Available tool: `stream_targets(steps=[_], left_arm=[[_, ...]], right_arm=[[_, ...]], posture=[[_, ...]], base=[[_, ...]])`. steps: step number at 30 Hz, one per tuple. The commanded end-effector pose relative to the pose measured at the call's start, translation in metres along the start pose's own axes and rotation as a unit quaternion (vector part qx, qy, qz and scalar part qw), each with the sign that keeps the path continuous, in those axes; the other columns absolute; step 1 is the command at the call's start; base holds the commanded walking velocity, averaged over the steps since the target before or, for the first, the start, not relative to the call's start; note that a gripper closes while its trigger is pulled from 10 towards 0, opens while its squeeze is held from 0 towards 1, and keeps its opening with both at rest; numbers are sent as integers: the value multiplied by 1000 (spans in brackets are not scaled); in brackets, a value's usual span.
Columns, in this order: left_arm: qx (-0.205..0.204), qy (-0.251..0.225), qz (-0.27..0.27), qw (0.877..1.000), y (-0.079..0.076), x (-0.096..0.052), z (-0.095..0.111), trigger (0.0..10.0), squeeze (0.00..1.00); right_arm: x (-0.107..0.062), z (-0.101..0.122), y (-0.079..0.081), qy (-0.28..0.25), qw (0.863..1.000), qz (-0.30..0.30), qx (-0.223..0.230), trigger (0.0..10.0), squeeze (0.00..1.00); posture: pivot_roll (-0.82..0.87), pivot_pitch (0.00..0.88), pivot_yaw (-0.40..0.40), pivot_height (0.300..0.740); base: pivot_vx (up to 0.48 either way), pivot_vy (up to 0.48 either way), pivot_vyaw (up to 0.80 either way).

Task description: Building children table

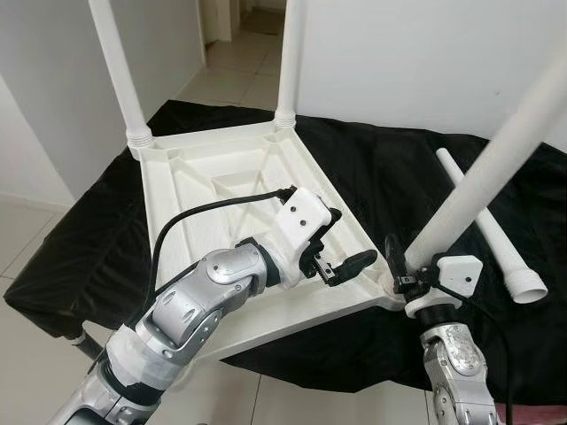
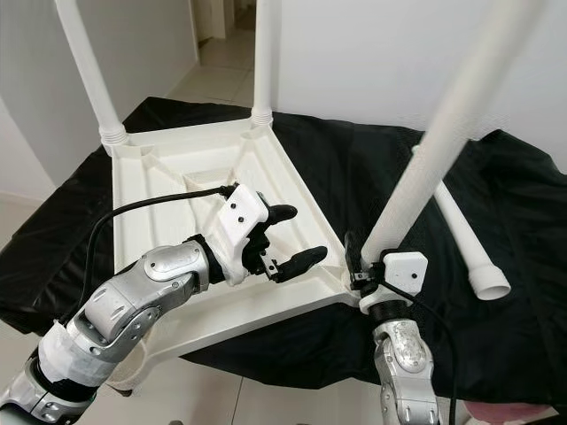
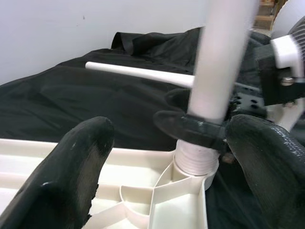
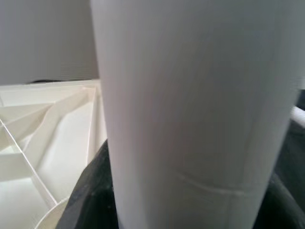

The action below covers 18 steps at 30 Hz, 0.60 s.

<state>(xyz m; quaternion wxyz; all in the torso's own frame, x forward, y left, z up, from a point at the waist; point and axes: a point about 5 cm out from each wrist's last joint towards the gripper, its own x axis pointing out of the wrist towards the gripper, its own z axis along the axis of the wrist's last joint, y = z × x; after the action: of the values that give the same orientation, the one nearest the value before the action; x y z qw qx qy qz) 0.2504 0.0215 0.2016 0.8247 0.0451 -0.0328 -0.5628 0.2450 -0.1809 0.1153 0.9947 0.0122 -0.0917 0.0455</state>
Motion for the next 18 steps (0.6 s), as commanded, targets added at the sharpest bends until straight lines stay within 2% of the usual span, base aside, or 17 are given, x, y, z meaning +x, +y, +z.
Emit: stream_targets(steps=[1,13,18], left_arm=[[11,4,-79,997,-7,0,4,10000,0],[11,4,-75,997,-6,-2,5,10000,0],[11,4,-74,997,-6,-2,5,10000,0]], right_arm=[[-9,-33,4,97,995,3,25,10000,0],[-4,-35,0,123,992,11,30,10000,0],[-2,-35,2,141,989,12,46,10000,0]], posture=[[-82,3,-6,740],[-78,5,-11,740],[-79,5,-12,740]], base=[[0,0,0],[0,0,0],[0,0,0]])
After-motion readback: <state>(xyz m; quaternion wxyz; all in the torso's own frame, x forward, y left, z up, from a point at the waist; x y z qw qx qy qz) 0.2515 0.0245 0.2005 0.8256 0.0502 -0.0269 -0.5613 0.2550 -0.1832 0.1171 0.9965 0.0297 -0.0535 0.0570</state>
